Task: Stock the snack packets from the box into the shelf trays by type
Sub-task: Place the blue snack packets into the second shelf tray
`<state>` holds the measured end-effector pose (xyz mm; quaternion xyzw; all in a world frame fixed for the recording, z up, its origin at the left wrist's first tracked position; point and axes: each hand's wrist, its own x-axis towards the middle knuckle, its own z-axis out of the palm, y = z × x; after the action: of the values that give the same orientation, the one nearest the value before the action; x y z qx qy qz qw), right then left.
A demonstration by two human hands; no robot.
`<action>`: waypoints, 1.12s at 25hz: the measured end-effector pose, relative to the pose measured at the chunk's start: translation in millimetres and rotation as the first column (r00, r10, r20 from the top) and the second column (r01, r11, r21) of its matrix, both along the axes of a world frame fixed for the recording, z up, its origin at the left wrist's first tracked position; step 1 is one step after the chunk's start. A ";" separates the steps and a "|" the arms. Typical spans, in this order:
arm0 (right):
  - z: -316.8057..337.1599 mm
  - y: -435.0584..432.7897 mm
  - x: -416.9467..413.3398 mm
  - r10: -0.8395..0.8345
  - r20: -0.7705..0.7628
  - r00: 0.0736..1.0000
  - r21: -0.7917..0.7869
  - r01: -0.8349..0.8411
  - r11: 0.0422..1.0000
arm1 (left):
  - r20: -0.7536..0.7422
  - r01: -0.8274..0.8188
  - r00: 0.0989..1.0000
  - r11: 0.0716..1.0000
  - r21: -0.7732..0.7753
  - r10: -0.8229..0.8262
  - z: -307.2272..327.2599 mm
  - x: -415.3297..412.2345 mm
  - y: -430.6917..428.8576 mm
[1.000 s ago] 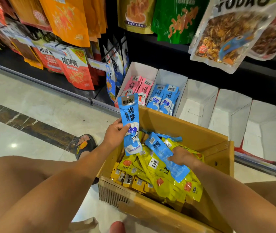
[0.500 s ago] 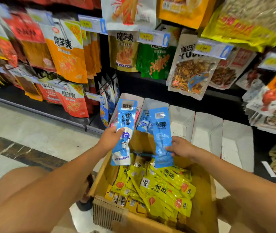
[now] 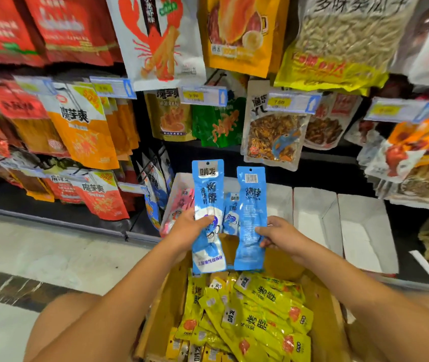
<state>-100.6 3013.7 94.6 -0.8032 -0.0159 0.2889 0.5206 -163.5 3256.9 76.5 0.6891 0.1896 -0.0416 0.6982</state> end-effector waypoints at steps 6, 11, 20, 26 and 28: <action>-23.3 8.1 5.0 -0.001 -0.015 1.000 -0.042 0.001 0.999 | -0.085 0.020 0.996 1.000 0.018 -0.019 -11.3 16.5 -10.2; -38.3 8.8 6.7 0.007 -0.039 0.999 -0.058 -0.009 0.998 | -0.128 0.002 0.992 1.000 0.021 0.001 -24.5 20.1 -6.1; -37.1 19.7 8.3 -0.026 -0.016 1.000 -0.026 0.025 0.999 | -0.089 0.002 0.996 0.993 0.114 0.008 -31.0 13.6 -4.4; -32.3 25.4 10.8 -0.110 -0.029 0.993 0.041 0.111 0.993 | -0.116 -0.015 0.993 0.987 0.159 0.034 -34.5 12.3 -3.4; -34.7 27.2 13.5 -0.157 -0.102 0.982 0.085 0.166 0.982 | -0.131 -0.015 0.991 0.989 0.147 0.034 -35.3 12.9 -3.1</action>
<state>-87.1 3040.9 60.0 -0.7622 0.0605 0.2823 0.5794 -150.6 3253.7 41.2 0.7315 0.2468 -0.0650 0.6323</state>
